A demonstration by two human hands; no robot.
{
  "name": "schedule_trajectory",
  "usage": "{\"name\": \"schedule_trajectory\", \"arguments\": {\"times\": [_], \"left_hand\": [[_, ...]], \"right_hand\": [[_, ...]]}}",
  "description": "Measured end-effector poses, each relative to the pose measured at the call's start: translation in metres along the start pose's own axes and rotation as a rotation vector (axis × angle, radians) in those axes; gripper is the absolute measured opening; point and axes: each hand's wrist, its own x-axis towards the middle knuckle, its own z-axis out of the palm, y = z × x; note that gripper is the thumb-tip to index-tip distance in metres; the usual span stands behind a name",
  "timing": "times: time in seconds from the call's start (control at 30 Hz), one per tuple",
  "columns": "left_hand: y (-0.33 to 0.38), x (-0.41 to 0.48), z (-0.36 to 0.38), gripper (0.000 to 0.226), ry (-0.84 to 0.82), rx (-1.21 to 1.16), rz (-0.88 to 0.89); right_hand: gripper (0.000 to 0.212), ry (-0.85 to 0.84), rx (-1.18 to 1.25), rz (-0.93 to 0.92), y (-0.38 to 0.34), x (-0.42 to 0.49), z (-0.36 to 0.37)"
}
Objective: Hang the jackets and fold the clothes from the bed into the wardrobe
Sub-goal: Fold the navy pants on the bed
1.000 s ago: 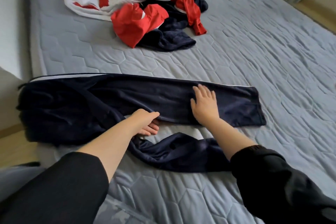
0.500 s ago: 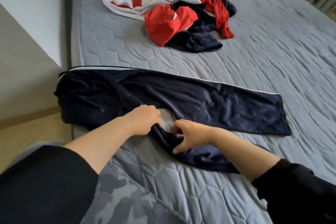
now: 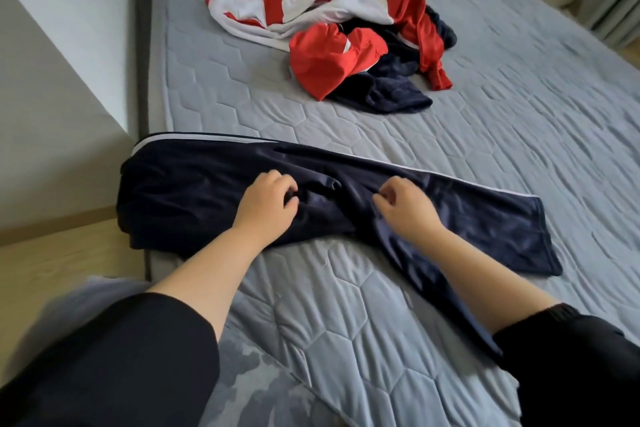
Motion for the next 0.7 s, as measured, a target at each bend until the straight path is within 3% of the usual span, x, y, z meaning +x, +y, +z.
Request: {"name": "schedule_trajectory", "arguments": {"times": [0.13, 0.17, 0.27, 0.33, 0.47, 0.5, 0.63, 0.7], "left_hand": [[-0.004, -0.011, 0.016, 0.066, -0.396, 0.19, 0.108], [-0.006, -0.013, 0.018, 0.077, -0.461, 0.262, 0.12], [-0.014, -0.018, 0.025, 0.087, -0.545, 0.367, 0.076], [-0.016, -0.018, 0.026, 0.081, -0.532, 0.363, 0.058], [-0.019, -0.018, 0.028, 0.083, -0.492, 0.384, 0.058], [-0.02, -0.019, 0.029, 0.084, -0.484, 0.399, 0.057], [-0.02, -0.021, 0.035, 0.087, -0.487, 0.435, 0.054], [-0.017, -0.023, 0.038, 0.087, -0.493, 0.444, 0.039]], "right_hand": [[0.059, -0.217, -0.25, -0.012, -0.007, -0.023, 0.027], [0.061, -0.246, -0.34, 0.008, -0.006, -0.026, 0.031], [0.039, -0.24, -0.5, 0.011, -0.003, -0.029, 0.035], [0.026, -0.262, -0.421, 0.01, 0.001, -0.023, 0.027], [0.028, -0.392, -0.19, 0.143, 0.019, 0.006, -0.01], [0.026, -0.322, -0.187, 0.19, 0.027, 0.012, -0.017], [0.03, 0.222, -0.074, 0.428, 0.061, 0.023, -0.032], [0.033, 0.218, -0.227, 0.426, 0.074, 0.022, -0.033]]}}
